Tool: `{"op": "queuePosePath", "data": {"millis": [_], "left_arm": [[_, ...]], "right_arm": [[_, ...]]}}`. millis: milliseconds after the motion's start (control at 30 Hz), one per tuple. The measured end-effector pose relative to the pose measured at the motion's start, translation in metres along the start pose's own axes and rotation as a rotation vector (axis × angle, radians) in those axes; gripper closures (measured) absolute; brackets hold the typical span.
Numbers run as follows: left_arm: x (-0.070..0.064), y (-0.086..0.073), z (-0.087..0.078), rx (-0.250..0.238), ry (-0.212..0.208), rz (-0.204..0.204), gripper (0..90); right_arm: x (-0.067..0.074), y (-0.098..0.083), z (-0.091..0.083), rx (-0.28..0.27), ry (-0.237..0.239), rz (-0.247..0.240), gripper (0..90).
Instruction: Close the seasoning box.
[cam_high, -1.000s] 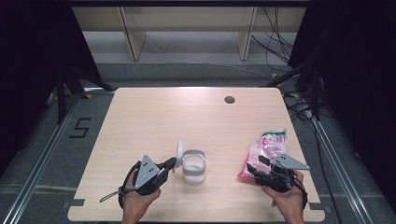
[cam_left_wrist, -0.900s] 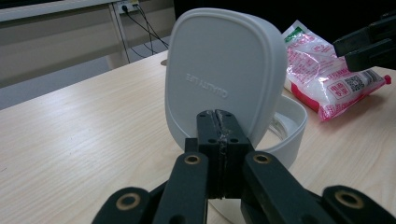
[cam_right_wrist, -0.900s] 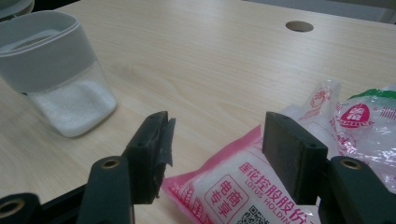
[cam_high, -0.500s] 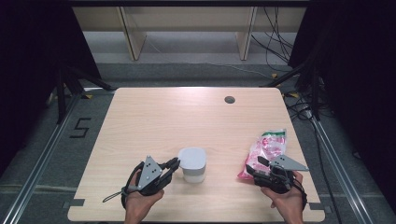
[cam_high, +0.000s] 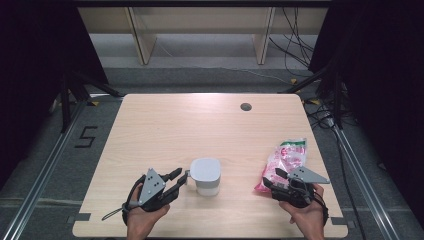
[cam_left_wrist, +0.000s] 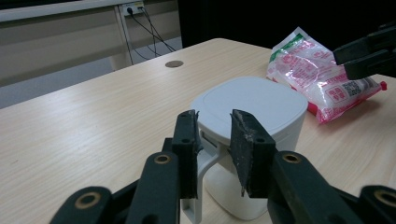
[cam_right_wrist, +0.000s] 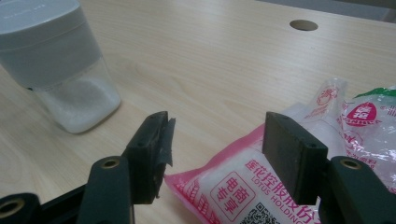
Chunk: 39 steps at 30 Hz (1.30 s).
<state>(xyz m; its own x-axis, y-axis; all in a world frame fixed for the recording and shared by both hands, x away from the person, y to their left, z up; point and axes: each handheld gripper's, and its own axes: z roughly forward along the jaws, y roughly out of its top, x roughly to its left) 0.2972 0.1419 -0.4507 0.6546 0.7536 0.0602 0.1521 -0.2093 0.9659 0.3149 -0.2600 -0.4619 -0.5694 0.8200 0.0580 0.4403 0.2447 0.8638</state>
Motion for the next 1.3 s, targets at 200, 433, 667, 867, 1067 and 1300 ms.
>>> {"op": "queuePosePath", "data": {"millis": [200, 433, 667, 867, 1067, 1300], "left_arm": [[0.003, -0.004, -0.002, 0.026, 0.037, -0.02, 54.2], [0.008, -0.006, -0.003, 0.039, 0.053, -0.035, 45.3], [0.007, -0.008, -0.003, 0.052, 0.07, -0.045, 32.8], [0.011, -0.009, -0.003, 0.082, 0.072, -0.049, 25.0], [0.011, -0.016, -0.005, 0.092, 0.069, -0.075, 22.6], [0.007, -0.021, -0.007, 0.091, 0.062, -0.069, 20.9]], "right_arm": [[0.001, 0.0, 0.0, -0.004, 0.002, 0.008, 42.0], [0.002, -0.001, 0.001, -0.014, -0.008, -0.005, 41.9], [0.005, -0.002, 0.001, -0.007, 0.008, 0.013, 41.9], [0.006, -0.003, 0.001, -0.01, 0.03, -0.001, 41.9], [0.008, -0.004, 0.001, -0.011, 0.038, -0.016, 41.4], [0.014, -0.005, 0.0, 0.021, 0.048, 0.007, 37.0]]}}
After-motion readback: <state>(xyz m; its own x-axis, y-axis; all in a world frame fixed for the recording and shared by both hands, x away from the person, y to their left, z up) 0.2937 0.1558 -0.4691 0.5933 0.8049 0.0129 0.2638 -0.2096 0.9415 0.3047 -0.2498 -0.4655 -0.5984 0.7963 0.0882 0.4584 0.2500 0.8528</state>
